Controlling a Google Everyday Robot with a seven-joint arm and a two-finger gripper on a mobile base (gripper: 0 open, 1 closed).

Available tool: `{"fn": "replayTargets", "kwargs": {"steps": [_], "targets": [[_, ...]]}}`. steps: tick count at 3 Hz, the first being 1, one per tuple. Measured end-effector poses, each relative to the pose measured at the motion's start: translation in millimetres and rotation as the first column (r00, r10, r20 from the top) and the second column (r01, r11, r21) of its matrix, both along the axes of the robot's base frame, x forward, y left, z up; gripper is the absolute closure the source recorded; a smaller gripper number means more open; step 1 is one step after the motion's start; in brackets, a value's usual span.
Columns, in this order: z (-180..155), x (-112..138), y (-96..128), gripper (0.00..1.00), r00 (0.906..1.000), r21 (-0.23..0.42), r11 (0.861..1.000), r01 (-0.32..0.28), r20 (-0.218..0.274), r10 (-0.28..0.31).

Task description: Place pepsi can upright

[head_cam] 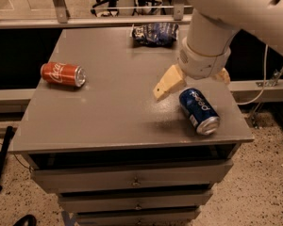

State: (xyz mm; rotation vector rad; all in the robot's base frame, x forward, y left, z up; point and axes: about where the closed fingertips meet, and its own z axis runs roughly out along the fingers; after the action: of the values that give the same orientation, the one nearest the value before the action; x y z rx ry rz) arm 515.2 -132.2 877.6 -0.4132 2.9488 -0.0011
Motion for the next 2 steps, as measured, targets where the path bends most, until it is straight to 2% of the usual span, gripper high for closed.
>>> {"fn": "replayTargets", "kwargs": {"steps": [1,2], "targets": [[-15.6,-5.8,9.1,0.00,0.9985,-0.032,0.998,0.054,-0.006,-0.054],[-29.5,-12.0,6.8,0.00,0.9978,-0.053,0.997,0.064,0.020,-0.063]]}}
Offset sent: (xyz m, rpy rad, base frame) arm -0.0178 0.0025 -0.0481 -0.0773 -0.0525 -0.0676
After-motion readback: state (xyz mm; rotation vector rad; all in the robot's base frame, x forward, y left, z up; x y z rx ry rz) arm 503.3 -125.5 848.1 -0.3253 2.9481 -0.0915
